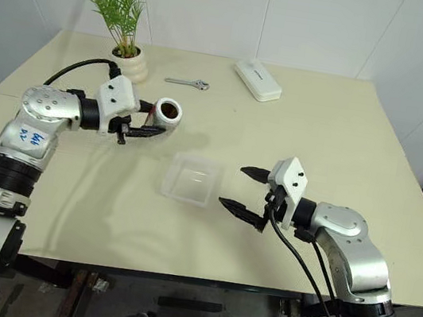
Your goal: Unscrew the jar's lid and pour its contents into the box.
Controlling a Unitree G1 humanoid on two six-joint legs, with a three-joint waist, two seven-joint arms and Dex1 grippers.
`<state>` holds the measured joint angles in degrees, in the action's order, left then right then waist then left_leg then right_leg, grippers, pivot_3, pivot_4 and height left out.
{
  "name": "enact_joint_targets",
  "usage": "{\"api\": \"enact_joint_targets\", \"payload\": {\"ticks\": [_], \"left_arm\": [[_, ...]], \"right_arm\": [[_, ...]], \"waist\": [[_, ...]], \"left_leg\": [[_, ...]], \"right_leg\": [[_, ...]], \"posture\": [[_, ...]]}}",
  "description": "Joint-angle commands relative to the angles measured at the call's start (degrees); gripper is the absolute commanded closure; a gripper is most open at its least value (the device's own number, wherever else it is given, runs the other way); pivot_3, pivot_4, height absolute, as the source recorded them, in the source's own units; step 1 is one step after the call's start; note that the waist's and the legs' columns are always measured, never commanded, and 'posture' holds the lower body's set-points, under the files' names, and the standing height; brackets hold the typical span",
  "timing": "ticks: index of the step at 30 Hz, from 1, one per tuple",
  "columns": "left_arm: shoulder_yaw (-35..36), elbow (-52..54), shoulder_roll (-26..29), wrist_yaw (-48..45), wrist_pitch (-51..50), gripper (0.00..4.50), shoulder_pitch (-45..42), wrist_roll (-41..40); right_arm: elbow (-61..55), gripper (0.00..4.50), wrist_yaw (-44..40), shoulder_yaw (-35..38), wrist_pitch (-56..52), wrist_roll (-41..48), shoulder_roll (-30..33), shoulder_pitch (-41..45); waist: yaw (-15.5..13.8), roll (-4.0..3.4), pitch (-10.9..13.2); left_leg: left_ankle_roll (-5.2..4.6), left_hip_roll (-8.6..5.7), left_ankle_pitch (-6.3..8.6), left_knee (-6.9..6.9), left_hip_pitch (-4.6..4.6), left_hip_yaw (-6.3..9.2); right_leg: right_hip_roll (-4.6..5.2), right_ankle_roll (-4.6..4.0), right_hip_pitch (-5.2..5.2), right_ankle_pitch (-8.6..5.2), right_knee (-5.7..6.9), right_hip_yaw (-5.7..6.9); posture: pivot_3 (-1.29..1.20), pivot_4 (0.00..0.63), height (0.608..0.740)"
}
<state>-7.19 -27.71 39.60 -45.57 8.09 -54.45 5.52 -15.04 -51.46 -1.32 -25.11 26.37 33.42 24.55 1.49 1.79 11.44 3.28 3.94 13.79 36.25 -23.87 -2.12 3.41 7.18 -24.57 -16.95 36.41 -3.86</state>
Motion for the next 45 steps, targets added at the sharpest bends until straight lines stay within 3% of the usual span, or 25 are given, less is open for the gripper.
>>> {"api": "enact_joint_targets", "payload": {"ticks": [1, 7, 10, 14, 19, 26, 34, 37, 41, 45], "left_arm": [[-2.66, -1.18, 1.05, 12.88, 13.16, 2.63, -1.21, 11.32], [-13.83, 2.41, 5.03, 53.17, 21.53, 2.63, -2.77, 47.65], [-19.14, 4.64, 7.85, 68.82, 21.91, 2.63, -2.13, 60.99], [-25.01, 1.62, 7.97, 85.00, 18.05, 2.63, -2.33, 72.39], [-31.65, -4.39, 7.45, 92.32, 15.11, 2.63, -6.00, 81.20], [-35.52, -3.08, 8.82, 97.09, 16.19, 2.63, -6.76, 84.27], [-29.61, -3.40, 10.36, 89.73, 21.90, 2.63, -7.13, 72.69], [-24.34, -3.26, 11.30, 82.14, 26.35, 2.63, -6.62, 61.94], [-12.19, -6.98, 9.24, 55.92, 27.33, 2.63, -2.41, 29.34], [0.35, -4.57, 3.23, 30.80, 8.01, 2.63, 2.86, 2.67]], "right_arm": [[-0.40, 0.03, 0.88, 1.86, 1.46, 0.13, -0.26, -0.24], [0.62, 0.03, 2.46, 2.03, 1.85, 0.00, -1.26, -0.11], [0.69, 0.03, 3.13, 2.13, 1.96, 0.09, -1.80, -0.03], [0.88, 0.03, 4.40, 2.43, 1.99, 0.23, -2.87, -0.04], [0.66, 0.03, 5.41, 2.47, 1.84, 0.63, -3.82, -0.14], [0.75, 0.03, 6.79, 2.92, 2.52, 0.51, -5.21, -0.66], [0.97, 0.03, 6.97, 2.70, 2.90, 0.09, -6.29, -1.16], [1.03, 0.03, 6.44, 2.72, 2.93, 0.06, -5.92, -1.43], [1.91, 0.03, 4.30, 2.46, 3.27, -0.34, -4.47, -0.68], [3.89, 0.03, 1.91, 2.02, 4.39, -0.87, -3.24, 1.11]], "waist": [[0.00, 0.00, 0.00], [-0.06, 0.00, 0.00], [-0.09, 0.00, 0.00], [-0.10, 0.00, 0.00], [-0.15, 0.00, 0.00], [-0.18, 0.00, 0.00], [-0.24, 0.00, 0.00], [-0.23, 0.00, 0.00], [-0.14, 0.00, 0.00], [0.07, -0.01, -0.01]], "left_leg": [[0.00, 0.00, 0.00, 0.02, 0.00, -0.01], [0.00, -0.01, 0.00, 0.09, -0.02, -0.02], [-0.02, -0.03, 0.01, 0.06, -0.02, -0.04], [-0.02, -0.03, 0.01, 0.05, -0.04, -0.04], [-0.02, -0.04, 0.01, 0.08, -0.03, -0.06], [-0.02, -0.04, 0.01, -0.01, -0.04, -0.08], [-0.01, -0.04, 0.01, 0.03, -0.06, -0.09], [-0.01, -0.04, 0.00, 0.03, -0.06, -0.09], [0.00, -0.03, 0.00, 0.04, -0.04, -0.11], [0.00, -0.03, -0.01, 0.15, 0.10, -0.15]], "right_leg": [[0.00, 0.02, 0.01, 0.01, 0.01, -0.01], [0.01, 0.07, 0.00, 0.04, 0.04, -0.03], [0.03, 0.09, 0.00, 0.05, 0.02, -0.04], [0.03, 0.09, -0.03, 0.05, 0.05, -0.04], [0.02, 0.10, -0.03, 0.06, 0.10, -0.04], [0.03, 0.10, -0.05, 0.06, 0.06, -0.04], [0.03, 0.10, -0.08, 0.06, 0.12, -0.04], [0.04, 0.10, -0.08, 0.06, 0.13, -0.04], [0.05, 0.10, -0.07, 0.06, 0.12, -0.04], [0.06, 0.09, 0.03, 0.05, 0.27, -0.04]], "posture": [[0.00, 0.150, 0.740], [0.00, 0.150, 0.740], [0.00, 0.150, 0.740], [0.00, 0.150, 0.740], [0.00, 0.150, 0.740], [0.00, 0.150, 0.740], [0.00, 0.150, 0.740], [0.00, 0.150, 0.740], [0.00, 0.150, 0.740], [0.00, 0.150, 0.740]]}}
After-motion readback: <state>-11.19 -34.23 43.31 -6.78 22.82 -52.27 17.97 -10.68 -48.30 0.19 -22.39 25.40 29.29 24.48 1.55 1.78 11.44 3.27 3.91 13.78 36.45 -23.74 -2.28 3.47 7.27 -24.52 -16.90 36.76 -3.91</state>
